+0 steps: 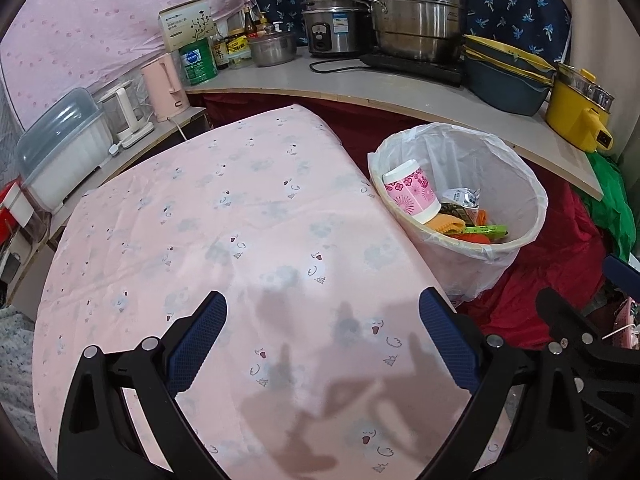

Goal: Collect trash

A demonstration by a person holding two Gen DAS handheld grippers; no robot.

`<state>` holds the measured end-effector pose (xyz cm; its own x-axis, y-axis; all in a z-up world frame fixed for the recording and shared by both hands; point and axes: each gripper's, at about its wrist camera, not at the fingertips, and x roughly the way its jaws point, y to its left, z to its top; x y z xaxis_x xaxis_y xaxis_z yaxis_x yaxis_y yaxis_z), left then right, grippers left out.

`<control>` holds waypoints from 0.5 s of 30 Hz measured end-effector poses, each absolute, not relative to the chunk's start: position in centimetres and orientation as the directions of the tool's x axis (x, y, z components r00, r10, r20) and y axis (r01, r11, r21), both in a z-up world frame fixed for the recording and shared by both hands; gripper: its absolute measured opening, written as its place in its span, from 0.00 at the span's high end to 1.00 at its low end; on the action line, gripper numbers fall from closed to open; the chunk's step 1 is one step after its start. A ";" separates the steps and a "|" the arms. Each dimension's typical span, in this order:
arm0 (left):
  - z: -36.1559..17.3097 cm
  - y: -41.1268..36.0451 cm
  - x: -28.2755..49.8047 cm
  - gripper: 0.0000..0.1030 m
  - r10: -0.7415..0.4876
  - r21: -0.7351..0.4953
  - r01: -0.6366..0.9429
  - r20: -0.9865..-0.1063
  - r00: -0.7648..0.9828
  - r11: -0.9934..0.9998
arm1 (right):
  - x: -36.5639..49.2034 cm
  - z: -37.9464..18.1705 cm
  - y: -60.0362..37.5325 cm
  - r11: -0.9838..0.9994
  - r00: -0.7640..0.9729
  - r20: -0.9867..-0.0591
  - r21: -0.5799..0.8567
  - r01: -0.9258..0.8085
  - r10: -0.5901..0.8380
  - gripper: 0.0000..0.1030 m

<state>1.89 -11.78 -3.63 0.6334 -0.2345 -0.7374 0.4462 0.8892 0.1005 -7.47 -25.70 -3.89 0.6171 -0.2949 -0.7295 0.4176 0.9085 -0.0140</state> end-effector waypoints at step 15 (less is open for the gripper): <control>-4.0 -12.2 1.7 0.10 -0.239 0.097 0.457 -0.747 0.621 0.884 | -7.7 -4.0 -26.1 0.906 0.615 -0.730 -0.014 0.423 -0.298 0.15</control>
